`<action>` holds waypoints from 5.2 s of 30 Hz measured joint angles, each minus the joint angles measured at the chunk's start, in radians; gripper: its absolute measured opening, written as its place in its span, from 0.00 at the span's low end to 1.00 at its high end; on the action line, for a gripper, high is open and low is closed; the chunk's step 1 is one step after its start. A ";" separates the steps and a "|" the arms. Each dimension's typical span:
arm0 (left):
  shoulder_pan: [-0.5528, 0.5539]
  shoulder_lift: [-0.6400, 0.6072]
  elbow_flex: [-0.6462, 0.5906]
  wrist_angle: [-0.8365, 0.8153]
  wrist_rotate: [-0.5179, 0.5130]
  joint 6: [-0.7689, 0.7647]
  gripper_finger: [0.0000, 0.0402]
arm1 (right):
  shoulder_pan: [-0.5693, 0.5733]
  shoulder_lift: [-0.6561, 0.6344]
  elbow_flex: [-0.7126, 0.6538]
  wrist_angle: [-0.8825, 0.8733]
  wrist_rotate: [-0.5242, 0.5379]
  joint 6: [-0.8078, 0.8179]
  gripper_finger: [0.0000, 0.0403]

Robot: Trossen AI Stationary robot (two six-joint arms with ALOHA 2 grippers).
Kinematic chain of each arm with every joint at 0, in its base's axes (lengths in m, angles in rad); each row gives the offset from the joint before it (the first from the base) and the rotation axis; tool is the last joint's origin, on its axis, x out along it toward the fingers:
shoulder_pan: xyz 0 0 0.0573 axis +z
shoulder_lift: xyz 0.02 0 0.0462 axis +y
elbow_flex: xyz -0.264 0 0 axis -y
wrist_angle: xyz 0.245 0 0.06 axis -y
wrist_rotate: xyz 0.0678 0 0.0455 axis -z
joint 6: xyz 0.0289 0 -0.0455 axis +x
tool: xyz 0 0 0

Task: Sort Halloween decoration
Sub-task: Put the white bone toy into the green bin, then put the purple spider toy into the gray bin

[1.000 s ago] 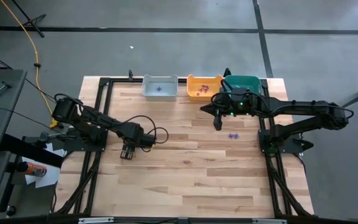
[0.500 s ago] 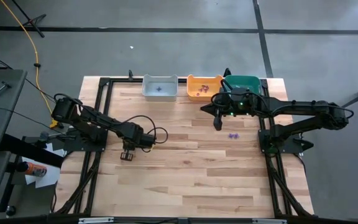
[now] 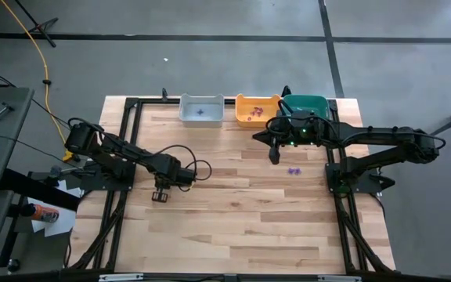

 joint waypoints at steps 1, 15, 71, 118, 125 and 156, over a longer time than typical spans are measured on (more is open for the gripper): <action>0.000 0.000 0.000 0.000 0.000 -0.004 0.01 | 0.000 0.000 0.000 0.000 0.000 0.000 0.00; 0.117 -0.178 0.140 -0.046 0.130 -0.009 0.02 | 0.000 0.000 0.000 -0.011 0.000 0.016 0.00; 0.481 -0.229 0.182 1.330 0.226 -0.102 0.02 | -0.033 0.000 0.000 0.299 0.034 -0.026 0.00; 0.482 1.020 1.408 1.257 0.100 -0.071 0.16 | -0.119 0.000 0.000 0.576 0.034 0.079 0.00; 0.492 0.993 1.407 1.201 0.107 -0.105 0.34 | -0.119 0.000 0.000 0.580 0.034 0.079 0.00; 0.517 -0.082 0.455 1.031 0.414 -0.185 0.29 | -0.118 -0.004 0.000 0.689 -0.003 -0.026 0.00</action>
